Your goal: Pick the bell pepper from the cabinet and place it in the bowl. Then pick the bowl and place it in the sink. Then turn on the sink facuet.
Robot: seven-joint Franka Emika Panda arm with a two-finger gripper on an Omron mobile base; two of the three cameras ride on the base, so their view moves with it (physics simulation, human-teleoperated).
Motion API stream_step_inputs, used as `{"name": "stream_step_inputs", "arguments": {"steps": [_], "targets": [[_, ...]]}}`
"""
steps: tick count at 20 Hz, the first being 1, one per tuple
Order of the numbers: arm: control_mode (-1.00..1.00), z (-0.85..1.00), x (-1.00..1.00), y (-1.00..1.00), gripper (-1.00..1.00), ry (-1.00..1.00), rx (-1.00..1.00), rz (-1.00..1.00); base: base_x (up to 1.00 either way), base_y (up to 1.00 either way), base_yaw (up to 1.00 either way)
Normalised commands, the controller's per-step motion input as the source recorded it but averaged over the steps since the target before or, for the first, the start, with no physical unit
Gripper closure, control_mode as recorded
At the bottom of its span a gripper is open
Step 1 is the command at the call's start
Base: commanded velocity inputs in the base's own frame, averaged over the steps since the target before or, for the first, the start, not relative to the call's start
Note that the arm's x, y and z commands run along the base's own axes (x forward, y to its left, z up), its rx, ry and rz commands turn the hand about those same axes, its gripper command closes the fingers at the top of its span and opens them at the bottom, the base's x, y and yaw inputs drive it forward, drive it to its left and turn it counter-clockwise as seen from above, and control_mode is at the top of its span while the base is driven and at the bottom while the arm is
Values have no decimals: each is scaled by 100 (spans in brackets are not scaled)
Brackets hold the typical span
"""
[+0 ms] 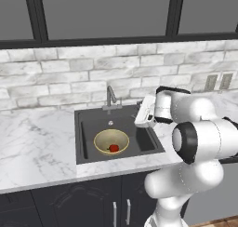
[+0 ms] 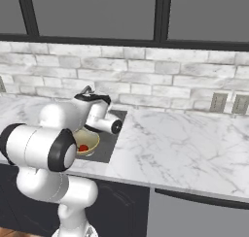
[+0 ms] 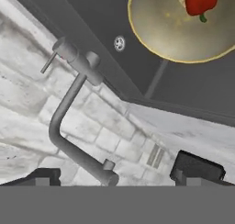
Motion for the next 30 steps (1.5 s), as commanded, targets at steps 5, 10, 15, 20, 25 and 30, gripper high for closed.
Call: {"name": "stream_step_inputs", "arguments": {"steps": [5,10,15,20,25,30], "targets": [[-100,-14,4,-14,-100,13,26,1,0,0,0],[-100,0,31,-25,-100,1,40,0,0,0,0],[-100,-5,34,4,-100,0,25,-2,0,0,0],[-100,-10,24,14,-100,0,13,-3,0,0,0],[-100,-5,37,12,-100,0,8,-2,0,0,0],[-100,1,33,13,-100,0,1,-5,0,0,0]]}}
